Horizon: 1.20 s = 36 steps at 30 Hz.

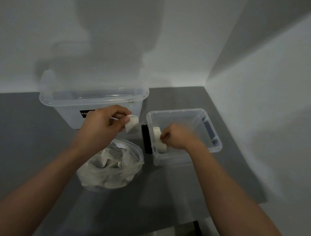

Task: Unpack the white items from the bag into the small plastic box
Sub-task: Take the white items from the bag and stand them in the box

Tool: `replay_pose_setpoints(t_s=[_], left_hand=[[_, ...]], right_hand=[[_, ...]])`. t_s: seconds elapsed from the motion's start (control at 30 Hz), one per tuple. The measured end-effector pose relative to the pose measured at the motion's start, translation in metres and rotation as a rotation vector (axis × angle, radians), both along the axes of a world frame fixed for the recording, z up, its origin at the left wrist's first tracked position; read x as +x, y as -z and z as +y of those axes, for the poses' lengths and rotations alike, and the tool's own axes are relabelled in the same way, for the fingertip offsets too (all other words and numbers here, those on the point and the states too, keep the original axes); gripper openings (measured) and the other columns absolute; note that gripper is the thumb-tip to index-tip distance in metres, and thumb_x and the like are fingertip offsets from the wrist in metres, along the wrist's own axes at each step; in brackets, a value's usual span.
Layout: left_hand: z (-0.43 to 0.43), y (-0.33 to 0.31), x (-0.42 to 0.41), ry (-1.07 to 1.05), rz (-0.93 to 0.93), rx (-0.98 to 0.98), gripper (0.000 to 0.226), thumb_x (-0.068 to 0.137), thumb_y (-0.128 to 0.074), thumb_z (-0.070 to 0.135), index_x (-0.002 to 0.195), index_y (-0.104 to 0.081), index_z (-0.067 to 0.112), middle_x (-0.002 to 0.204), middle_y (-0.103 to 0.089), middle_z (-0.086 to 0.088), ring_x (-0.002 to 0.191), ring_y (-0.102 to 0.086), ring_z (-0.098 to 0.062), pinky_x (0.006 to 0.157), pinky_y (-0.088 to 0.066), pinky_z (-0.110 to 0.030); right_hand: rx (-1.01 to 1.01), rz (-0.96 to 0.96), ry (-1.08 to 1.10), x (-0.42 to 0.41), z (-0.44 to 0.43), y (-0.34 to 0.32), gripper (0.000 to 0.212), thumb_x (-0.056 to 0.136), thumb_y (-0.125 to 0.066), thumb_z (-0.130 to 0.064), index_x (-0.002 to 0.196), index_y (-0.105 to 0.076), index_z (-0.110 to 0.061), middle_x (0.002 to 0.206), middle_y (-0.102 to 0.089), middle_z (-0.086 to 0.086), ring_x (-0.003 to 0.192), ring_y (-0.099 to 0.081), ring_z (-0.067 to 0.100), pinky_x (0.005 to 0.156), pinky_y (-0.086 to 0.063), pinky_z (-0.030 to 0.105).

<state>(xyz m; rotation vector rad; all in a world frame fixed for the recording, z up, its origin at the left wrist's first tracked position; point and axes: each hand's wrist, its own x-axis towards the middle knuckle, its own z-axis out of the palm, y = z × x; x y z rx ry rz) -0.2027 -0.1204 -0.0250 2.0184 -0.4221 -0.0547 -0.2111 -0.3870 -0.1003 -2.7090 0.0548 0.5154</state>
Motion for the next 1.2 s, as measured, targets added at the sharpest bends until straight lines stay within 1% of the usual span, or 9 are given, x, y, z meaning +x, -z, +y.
replay_pose_setpoints(t_s=[0.17, 0.43, 0.6, 0.8, 0.87, 0.97, 1.07, 1.13, 1.2], left_hand=[[-0.008, 0.001, 0.002, -0.018, -0.009, 0.037, 0.01, 0.09, -0.071, 0.019, 0.099, -0.074, 0.021, 0.087, -0.074, 0.007, 0.074, -0.072, -0.007, 0.077, -0.062, -0.036], [-0.02, 0.003, 0.005, 0.011, -0.011, 0.077, 0.008, 0.089, -0.072, 0.022, 0.097, -0.074, 0.024, 0.088, -0.073, 0.009, 0.069, -0.072, -0.009, 0.077, -0.061, -0.041], [-0.03, 0.005, 0.007, 0.063, -0.016, 0.084, 0.008, 0.089, -0.071, 0.022, 0.097, -0.074, 0.021, 0.087, -0.072, 0.009, 0.068, -0.072, -0.009, 0.076, -0.061, -0.04], [-0.037, 0.006, 0.01, 0.111, -0.086, 0.118, 0.008, 0.09, -0.071, 0.024, 0.097, -0.074, 0.022, 0.086, -0.072, 0.011, 0.068, -0.071, -0.002, 0.075, -0.061, -0.035], [-0.038, 0.006, 0.011, 0.121, -0.107, 0.137, 0.009, 0.09, -0.071, 0.026, 0.097, -0.075, 0.023, 0.087, -0.073, 0.012, 0.068, -0.07, -0.002, 0.076, -0.06, -0.035], [-0.042, 0.005, 0.011, 0.121, -0.137, 0.151, 0.009, 0.088, -0.072, 0.027, 0.096, -0.076, 0.025, 0.09, -0.073, 0.013, 0.07, -0.07, -0.003, 0.077, -0.06, -0.034], [-0.047, 0.005, 0.011, 0.135, -0.173, 0.165, 0.008, 0.087, -0.073, 0.028, 0.094, -0.076, 0.026, 0.086, -0.072, 0.014, 0.073, -0.068, -0.002, 0.077, -0.058, -0.029], [-0.052, 0.005, 0.011, 0.154, -0.194, 0.171, 0.007, 0.087, -0.074, 0.03, 0.093, -0.076, 0.027, 0.082, -0.072, 0.016, 0.074, -0.066, 0.001, 0.076, -0.055, -0.021], [-0.057, 0.007, 0.009, 0.178, -0.214, 0.162, 0.008, 0.086, -0.074, 0.03, 0.093, -0.076, 0.026, 0.08, -0.072, 0.015, 0.074, -0.066, 0.001, 0.073, -0.051, -0.014]], right_hand=[[-0.024, 0.042, -0.019, 0.011, -0.004, 0.022, 0.021, 0.089, -0.072, -0.02, 0.109, -0.078, -0.017, 0.103, -0.075, 0.003, 0.094, -0.067, 0.019, 0.093, -0.051, 0.031], [-0.006, 0.05, -0.026, 0.014, -0.004, 0.029, 0.021, 0.088, -0.073, -0.02, 0.108, -0.076, -0.014, 0.101, -0.073, 0.005, 0.091, -0.067, 0.021, 0.091, -0.055, 0.036], [0.062, 0.025, 0.06, 0.015, -0.006, 0.025, 0.018, 0.088, -0.073, -0.017, 0.105, -0.076, -0.012, 0.096, -0.073, 0.005, 0.086, -0.069, 0.021, 0.086, -0.059, 0.036], [-0.041, 0.023, 0.032, 0.01, 0.0, 0.02, 0.022, 0.087, -0.076, -0.028, 0.106, -0.075, -0.017, 0.1, -0.07, 0.002, 0.094, -0.066, 0.021, 0.089, -0.053, 0.033], [0.005, -0.038, 0.07, 0.007, -0.006, 0.003, 0.021, 0.089, -0.074, -0.029, 0.106, -0.075, -0.016, 0.094, -0.071, 0.0, 0.092, -0.068, 0.02, 0.085, -0.053, 0.032], [0.189, -0.288, 0.186, -0.007, -0.011, -0.035, 0.015, 0.093, -0.069, -0.024, 0.106, -0.076, -0.021, 0.092, -0.072, -0.009, 0.084, -0.068, 0.008, 0.078, -0.052, 0.023], [0.418, -0.428, 0.206, -0.028, -0.006, -0.075, 0.029, 0.092, -0.07, -0.027, 0.119, -0.071, -0.034, 0.101, -0.071, -0.021, 0.08, -0.068, 0.005, 0.075, -0.055, 0.017], [0.433, -0.405, 0.117, -0.039, 0.002, -0.091, 0.037, 0.091, -0.072, -0.031, 0.127, -0.066, -0.039, 0.106, -0.07, -0.023, 0.085, -0.067, 0.004, 0.078, -0.055, 0.016], [0.34, -0.441, 0.05, -0.044, 0.007, -0.096, 0.031, 0.091, -0.072, -0.036, 0.122, -0.069, -0.038, 0.104, -0.073, -0.021, 0.088, -0.068, -0.002, 0.08, -0.055, 0.016]])
